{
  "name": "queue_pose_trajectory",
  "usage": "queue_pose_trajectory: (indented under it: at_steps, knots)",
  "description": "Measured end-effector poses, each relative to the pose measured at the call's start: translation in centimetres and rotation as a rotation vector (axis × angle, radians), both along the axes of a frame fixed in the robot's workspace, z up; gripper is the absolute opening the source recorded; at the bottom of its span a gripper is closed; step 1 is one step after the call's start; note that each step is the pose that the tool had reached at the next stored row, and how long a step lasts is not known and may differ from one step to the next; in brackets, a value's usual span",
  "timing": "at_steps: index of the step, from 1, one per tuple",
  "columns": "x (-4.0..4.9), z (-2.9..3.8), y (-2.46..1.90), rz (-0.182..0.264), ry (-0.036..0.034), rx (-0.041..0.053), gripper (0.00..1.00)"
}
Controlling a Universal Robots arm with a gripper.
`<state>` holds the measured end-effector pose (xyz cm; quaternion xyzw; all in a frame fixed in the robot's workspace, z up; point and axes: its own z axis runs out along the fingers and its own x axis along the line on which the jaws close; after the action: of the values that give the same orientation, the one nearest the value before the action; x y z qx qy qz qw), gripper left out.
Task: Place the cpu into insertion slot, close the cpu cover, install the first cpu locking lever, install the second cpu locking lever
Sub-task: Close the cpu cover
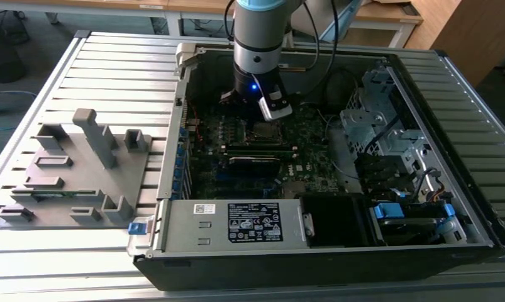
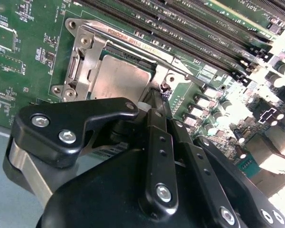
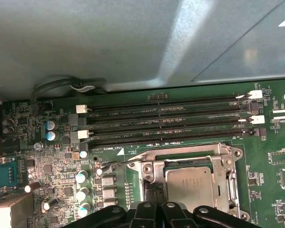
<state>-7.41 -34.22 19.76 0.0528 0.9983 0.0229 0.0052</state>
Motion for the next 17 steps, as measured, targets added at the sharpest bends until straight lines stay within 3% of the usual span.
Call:
queue_pose_trajectory:
  at_steps: [9, 15, 17]
  knots:
    - [0.00, 0.71, 0.00, 0.000, 0.0000, 0.0001, 0.10]
    - [0.00, 1.98, 0.00, 0.000, 0.0000, 0.0001, 0.10]
    - [0.01, 2.12, 0.00, 0.000, -0.0001, 0.0001, 0.10]
